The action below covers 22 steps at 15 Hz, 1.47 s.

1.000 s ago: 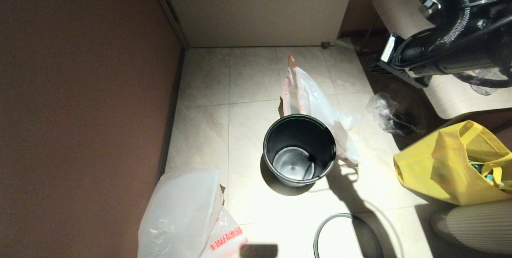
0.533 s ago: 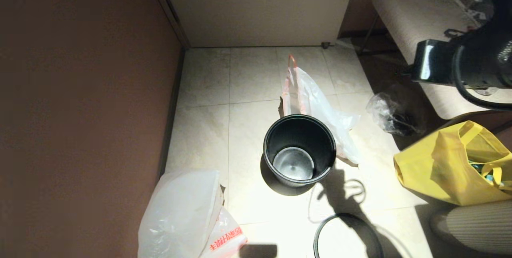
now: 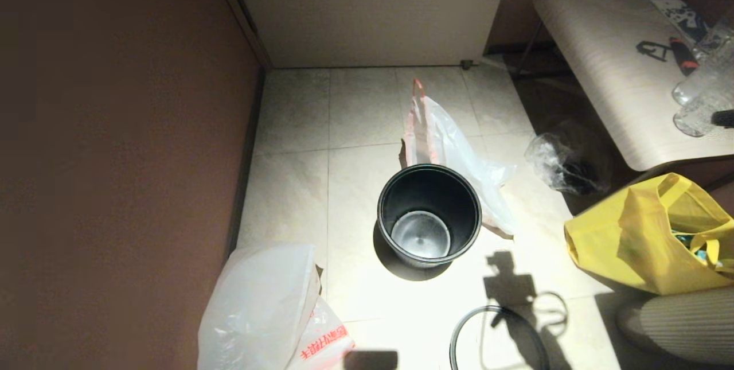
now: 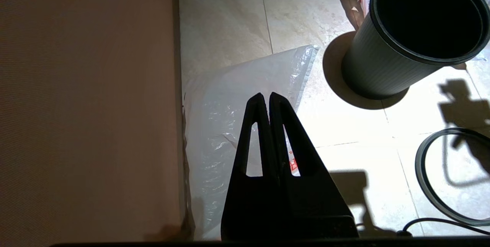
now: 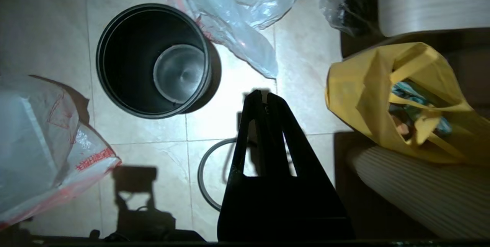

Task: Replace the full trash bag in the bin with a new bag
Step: Pick up a new trash bag

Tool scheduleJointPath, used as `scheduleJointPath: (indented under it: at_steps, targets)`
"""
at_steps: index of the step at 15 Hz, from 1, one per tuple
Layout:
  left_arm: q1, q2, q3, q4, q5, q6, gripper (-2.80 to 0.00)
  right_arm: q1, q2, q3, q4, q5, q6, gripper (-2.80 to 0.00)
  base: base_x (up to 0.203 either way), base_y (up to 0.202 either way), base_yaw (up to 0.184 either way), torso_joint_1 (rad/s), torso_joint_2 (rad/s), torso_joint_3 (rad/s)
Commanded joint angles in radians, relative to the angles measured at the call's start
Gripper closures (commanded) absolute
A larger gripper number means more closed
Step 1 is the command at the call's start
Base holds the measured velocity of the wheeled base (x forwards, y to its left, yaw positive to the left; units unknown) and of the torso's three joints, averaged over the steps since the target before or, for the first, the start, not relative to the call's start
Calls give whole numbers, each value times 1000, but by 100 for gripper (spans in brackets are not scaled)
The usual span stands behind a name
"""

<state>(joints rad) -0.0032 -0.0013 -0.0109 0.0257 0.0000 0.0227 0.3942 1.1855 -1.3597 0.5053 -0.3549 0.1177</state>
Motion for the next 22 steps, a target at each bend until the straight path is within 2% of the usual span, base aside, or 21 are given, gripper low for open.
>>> scheduleJointPath:
  at_steps: [1, 6, 9, 13, 15, 18, 20, 22]
  targets:
    - [0, 0, 0, 0, 2, 0, 0, -34, -73, 23, 5, -2, 1, 0, 0, 0, 0, 0, 0, 0]
    - [0, 0, 0, 0, 1, 0, 0, -68, -296, 79, 63, 5, -7, 0, 0, 0, 0, 0, 0, 0]
    - [0, 0, 0, 0, 1, 0, 0, -184, -426, 113, 147, 6, -10, 0, 0, 0, 0, 0, 0, 0]
    - [0, 0, 0, 0, 0, 0, 0, -358, -582, 142, 162, 7, -6, 0, 0, 0, 0, 0, 0, 0]
    - [0, 0, 0, 0, 1, 0, 0, -416, -680, 189, 162, 8, -5, 0, 0, 0, 0, 0, 0, 0]
    - [0, 0, 0, 0, 0, 0, 0, -463, -847, 330, 163, 60, -37, 0, 0, 0, 0, 0, 0, 0]
    - [0, 0, 0, 0, 1, 0, 0, -465, -886, 395, 163, 89, -64, 0, 0, 0, 0, 0, 0, 0]
    - [0, 0, 0, 0, 1, 0, 0, -462, -900, 441, 162, 175, -72, 0, 0, 0, 0, 0, 0, 0]
